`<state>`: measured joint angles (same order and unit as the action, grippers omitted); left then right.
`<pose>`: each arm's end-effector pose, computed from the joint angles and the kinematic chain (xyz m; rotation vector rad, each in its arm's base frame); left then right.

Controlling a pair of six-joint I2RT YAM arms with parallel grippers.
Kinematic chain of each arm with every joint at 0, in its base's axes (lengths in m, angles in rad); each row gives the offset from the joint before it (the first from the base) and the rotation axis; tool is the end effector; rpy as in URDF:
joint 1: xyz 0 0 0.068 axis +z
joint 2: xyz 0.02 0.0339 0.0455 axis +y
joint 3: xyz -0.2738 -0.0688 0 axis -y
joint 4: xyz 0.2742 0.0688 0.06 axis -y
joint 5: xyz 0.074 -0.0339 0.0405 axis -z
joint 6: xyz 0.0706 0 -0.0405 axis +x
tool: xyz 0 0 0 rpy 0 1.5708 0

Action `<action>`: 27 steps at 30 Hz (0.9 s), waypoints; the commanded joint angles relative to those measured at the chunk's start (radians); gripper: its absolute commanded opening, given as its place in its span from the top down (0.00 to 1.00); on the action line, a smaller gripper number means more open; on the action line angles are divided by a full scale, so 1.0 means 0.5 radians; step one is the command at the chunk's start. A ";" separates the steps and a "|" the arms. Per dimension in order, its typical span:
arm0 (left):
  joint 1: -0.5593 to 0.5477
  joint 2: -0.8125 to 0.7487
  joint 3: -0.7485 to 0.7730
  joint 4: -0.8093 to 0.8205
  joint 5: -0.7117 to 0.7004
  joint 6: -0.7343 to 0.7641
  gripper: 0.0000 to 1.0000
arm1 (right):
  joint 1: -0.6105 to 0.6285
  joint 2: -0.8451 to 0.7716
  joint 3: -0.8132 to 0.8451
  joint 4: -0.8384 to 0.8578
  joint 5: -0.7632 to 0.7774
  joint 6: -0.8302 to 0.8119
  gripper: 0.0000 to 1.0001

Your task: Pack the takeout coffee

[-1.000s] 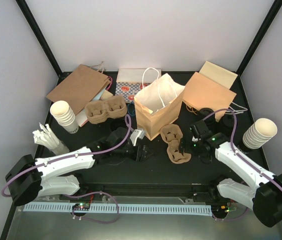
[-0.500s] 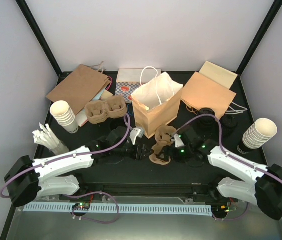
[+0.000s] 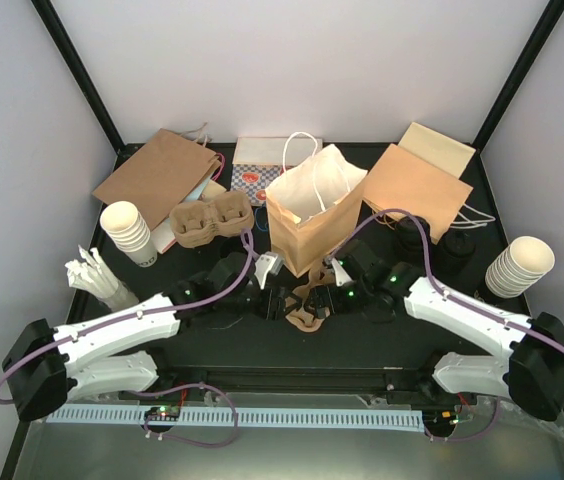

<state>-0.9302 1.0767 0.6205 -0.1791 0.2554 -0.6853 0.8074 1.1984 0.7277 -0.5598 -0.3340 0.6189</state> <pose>0.1514 -0.2330 0.2032 0.4550 2.4020 -1.1071 0.1660 0.2070 0.1770 -0.3963 2.7938 0.8700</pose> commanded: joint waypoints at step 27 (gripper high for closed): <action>0.034 -0.228 0.082 -0.381 -0.265 0.054 0.01 | 0.009 0.211 0.383 -0.285 0.603 -0.852 0.00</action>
<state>-0.9237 0.9752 0.6205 -0.3237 0.1749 -0.6651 0.8078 1.2831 0.9070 -0.6876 -0.0299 0.2470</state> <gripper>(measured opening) 0.989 0.999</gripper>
